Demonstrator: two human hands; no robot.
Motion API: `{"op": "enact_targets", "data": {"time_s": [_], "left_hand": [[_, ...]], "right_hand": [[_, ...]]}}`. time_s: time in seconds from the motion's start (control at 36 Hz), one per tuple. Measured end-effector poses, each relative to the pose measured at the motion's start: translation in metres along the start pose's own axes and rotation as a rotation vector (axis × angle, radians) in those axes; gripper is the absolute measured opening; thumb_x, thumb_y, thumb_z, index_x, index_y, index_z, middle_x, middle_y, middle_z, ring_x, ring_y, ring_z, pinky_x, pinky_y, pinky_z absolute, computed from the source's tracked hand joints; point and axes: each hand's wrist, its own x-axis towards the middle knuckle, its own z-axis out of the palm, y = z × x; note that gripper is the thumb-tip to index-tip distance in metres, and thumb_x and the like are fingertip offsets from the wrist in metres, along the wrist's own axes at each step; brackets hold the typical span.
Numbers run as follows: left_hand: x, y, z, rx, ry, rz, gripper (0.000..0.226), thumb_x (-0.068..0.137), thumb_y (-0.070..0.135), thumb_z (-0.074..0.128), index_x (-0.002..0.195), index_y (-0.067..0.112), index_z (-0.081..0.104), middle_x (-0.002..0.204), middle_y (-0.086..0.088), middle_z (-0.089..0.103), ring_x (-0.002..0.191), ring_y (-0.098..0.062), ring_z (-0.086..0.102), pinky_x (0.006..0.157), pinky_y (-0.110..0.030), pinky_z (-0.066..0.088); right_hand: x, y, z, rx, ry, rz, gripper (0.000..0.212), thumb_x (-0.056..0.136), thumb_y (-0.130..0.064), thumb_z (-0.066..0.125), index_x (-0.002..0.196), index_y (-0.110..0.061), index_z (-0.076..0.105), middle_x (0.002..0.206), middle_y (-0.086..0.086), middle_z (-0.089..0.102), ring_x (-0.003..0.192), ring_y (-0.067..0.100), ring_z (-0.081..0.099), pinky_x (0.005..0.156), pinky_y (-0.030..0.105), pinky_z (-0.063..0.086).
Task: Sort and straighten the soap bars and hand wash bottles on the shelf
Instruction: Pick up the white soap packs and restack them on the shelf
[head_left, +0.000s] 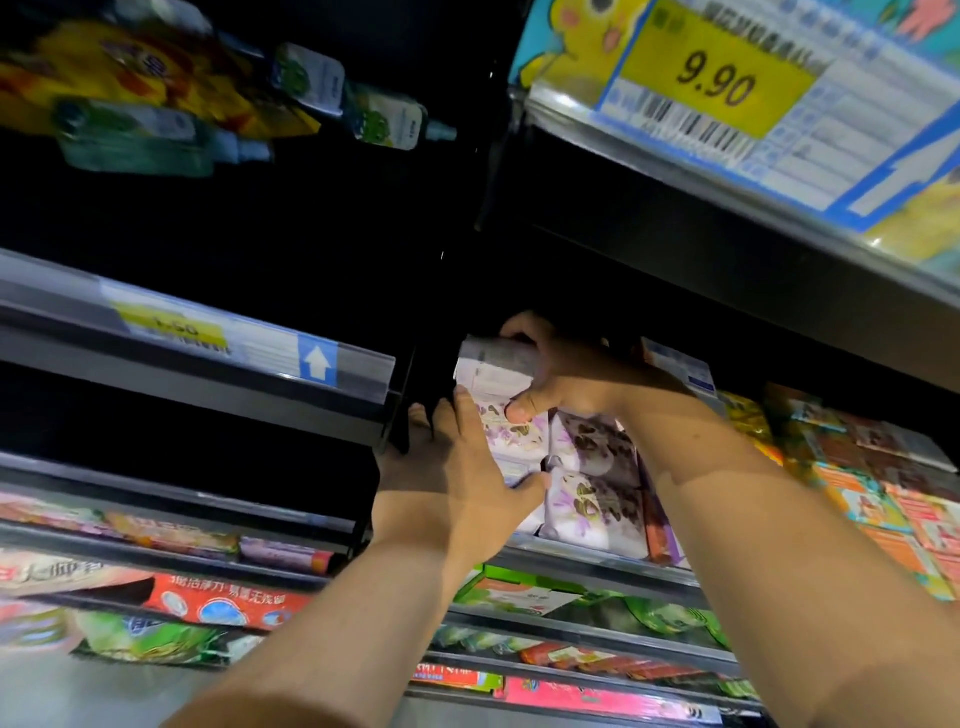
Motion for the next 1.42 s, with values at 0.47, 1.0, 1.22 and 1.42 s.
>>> {"op": "enact_targets", "data": {"time_s": [0.47, 1.0, 1.22, 1.42], "left_hand": [[0.027, 0.012, -0.022, -0.046, -0.403, -0.085, 0.112, 0.08, 0.088, 0.038, 0.157, 0.027, -0.014, 0.167, 0.003, -0.004, 0.152, -0.034, 0.003, 0.114, -0.063, 0.012], [0.067, 0.021, -0.002, -0.16, -0.293, 0.046, 0.079, 0.09, 0.039, 0.071, 0.155, 0.03, 0.027, 0.16, 0.001, 0.031, 0.144, -0.026, 0.034, 0.114, -0.035, 0.032], [0.064, 0.017, -0.009, -0.053, -0.137, 0.076, 0.078, 0.079, 0.04, 0.08, 0.145, 0.031, 0.039, 0.151, -0.002, 0.038, 0.137, -0.031, 0.039, 0.106, -0.046, 0.043], [0.043, 0.03, -0.037, -0.151, -0.119, 0.074, 0.083, 0.083, 0.049, 0.075, 0.151, 0.03, 0.031, 0.158, 0.0, 0.028, 0.141, -0.027, 0.033, 0.108, -0.035, 0.034]], "right_hand": [[-0.095, 0.053, 0.004, 0.34, 0.414, 0.154, 0.043, 0.08, -0.052, 0.078, 0.116, -0.057, 0.055, 0.122, 0.0, 0.065, 0.119, 0.025, 0.056, 0.104, 0.042, 0.043], [-0.095, 0.072, 0.005, 0.011, 0.188, 0.218, 0.073, 0.09, -0.058, 0.062, 0.151, -0.055, 0.022, 0.167, -0.005, 0.014, 0.153, 0.024, 0.004, 0.121, 0.057, 0.003], [-0.098, 0.085, 0.017, 0.16, 0.356, 0.189, 0.082, 0.079, -0.059, 0.074, 0.15, -0.041, 0.039, 0.143, -0.011, 0.05, 0.139, 0.021, 0.03, 0.113, 0.045, 0.021], [-0.109, 0.09, 0.024, 0.582, 0.424, 0.184, 0.062, 0.075, -0.066, 0.075, 0.13, -0.047, 0.057, 0.14, -0.006, 0.054, 0.127, 0.015, 0.051, 0.108, 0.035, 0.045]]}}
